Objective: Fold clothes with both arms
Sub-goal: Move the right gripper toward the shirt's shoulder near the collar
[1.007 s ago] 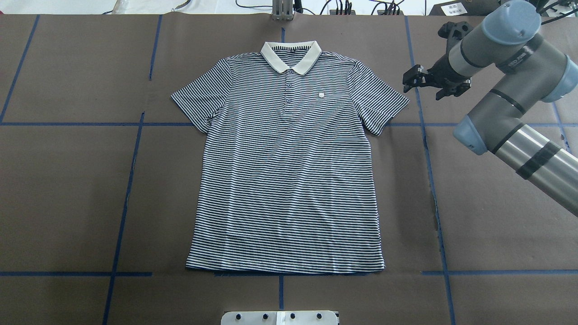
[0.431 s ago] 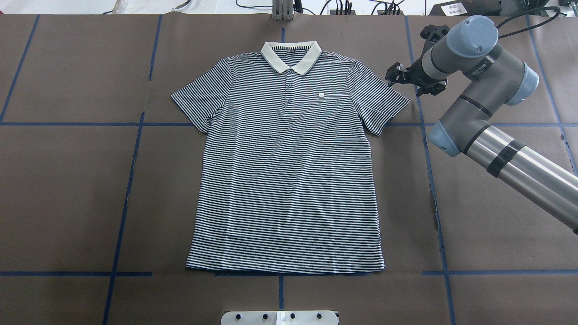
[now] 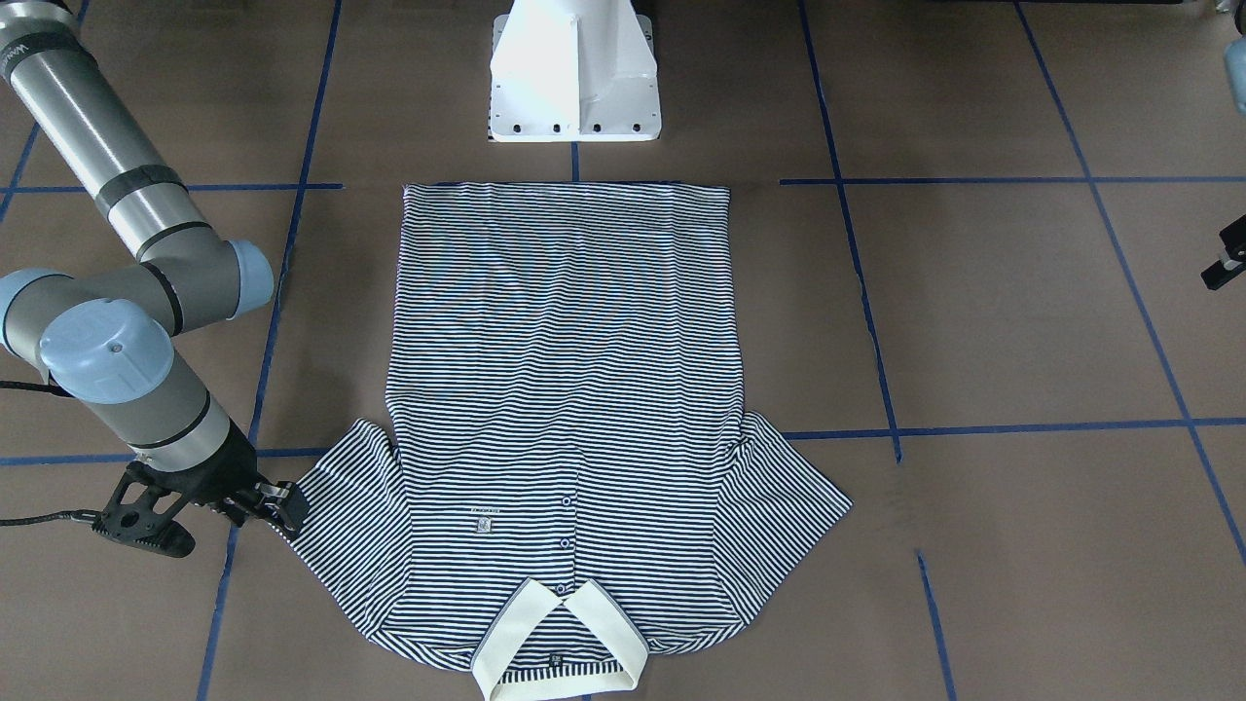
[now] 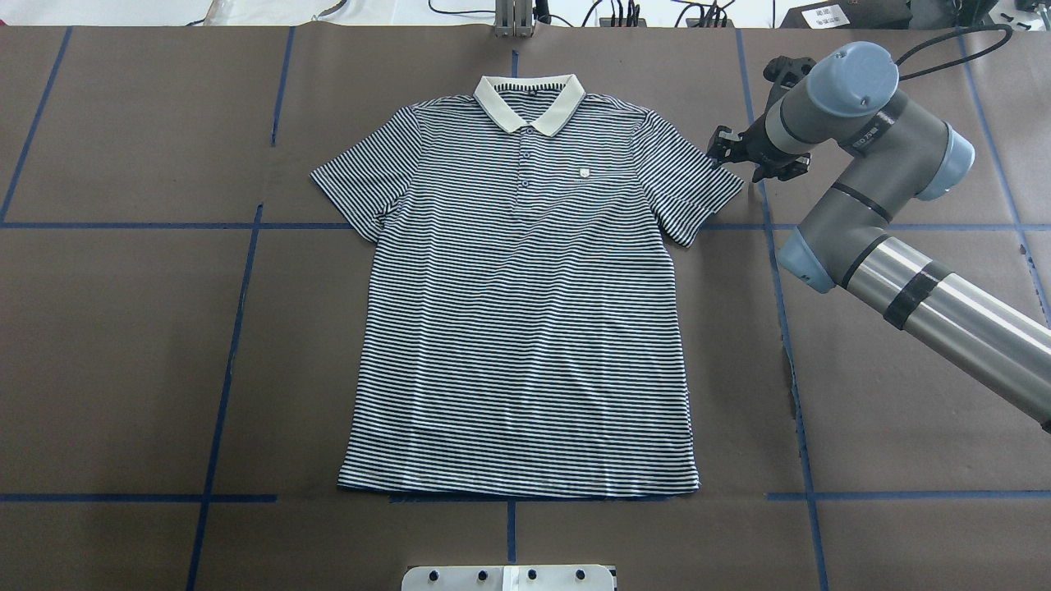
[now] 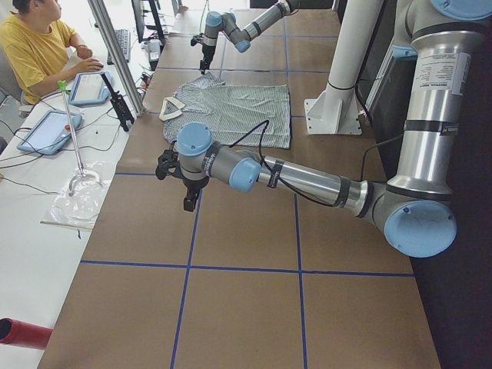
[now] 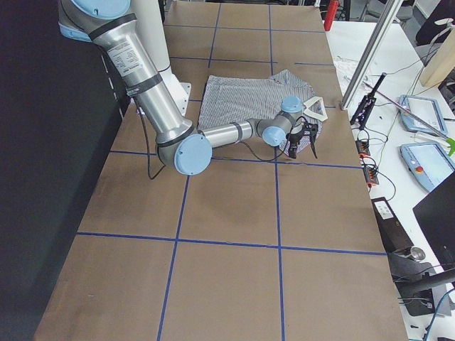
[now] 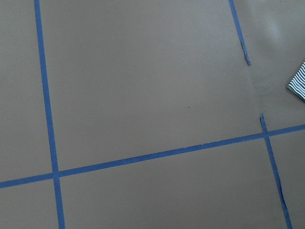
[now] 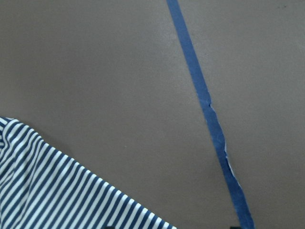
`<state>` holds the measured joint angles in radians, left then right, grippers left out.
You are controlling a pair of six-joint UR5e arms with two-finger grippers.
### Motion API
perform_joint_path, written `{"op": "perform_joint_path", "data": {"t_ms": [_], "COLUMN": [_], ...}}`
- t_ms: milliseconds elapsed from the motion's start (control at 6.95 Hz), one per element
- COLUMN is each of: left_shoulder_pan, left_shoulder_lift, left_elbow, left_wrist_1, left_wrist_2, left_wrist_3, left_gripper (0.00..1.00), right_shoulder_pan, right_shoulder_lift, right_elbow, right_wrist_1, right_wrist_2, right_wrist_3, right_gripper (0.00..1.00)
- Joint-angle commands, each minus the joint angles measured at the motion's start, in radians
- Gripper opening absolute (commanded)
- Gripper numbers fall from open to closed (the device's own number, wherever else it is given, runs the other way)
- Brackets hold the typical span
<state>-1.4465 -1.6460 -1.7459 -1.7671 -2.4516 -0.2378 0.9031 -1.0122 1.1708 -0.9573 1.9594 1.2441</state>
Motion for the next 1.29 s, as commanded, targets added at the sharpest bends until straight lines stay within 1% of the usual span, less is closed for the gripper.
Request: {"op": "perform_joint_path", "data": {"t_ms": [0, 144, 288, 431, 719, 863, 1007, 1150], "left_shoulder_pan": [0.0, 0.0, 0.0, 0.0, 0.0, 0.0, 0.0, 0.0], "left_shoulder_lift": [0.0, 0.0, 0.0, 0.0, 0.0, 0.002, 0.0, 0.002], "left_elbow": [0.002, 0.002, 0.002, 0.0, -0.003, -0.001, 0.002, 0.002], "left_wrist_1": [0.0, 0.0, 0.0, 0.0, 0.0, 0.0, 0.0, 0.0], "left_wrist_2": [-0.003, -0.003, -0.003, -0.003, -0.006, -0.006, -0.006, -0.007], "left_wrist_3": [0.0, 0.0, 0.0, 0.0, -0.002, -0.002, 0.0, -0.002], "left_gripper": [1.0, 1.0, 1.0, 1.0, 1.0, 1.0, 1.0, 1.0], "right_shoulder_pan": [-0.001, -0.001, -0.001, -0.003, -0.021, -0.085, -0.122, -0.142], "right_shoulder_lift": [-0.006, -0.006, -0.006, 0.009, 0.071, 0.113, 0.16, 0.228], "right_elbow": [-0.002, -0.003, -0.005, -0.005, 0.016, 0.026, 0.015, -0.047], "right_wrist_1": [-0.001, -0.001, -0.003, -0.006, -0.006, -0.008, -0.012, -0.011], "right_wrist_2": [0.0, 0.001, 0.007, 0.012, 0.03, 0.02, -0.018, -0.06], "right_wrist_3": [0.006, 0.008, 0.006, 0.009, 0.094, 0.174, 0.252, 0.276], "right_gripper": [0.31, 0.08, 0.0, 0.0, 0.0, 0.0, 0.0, 0.0]}}
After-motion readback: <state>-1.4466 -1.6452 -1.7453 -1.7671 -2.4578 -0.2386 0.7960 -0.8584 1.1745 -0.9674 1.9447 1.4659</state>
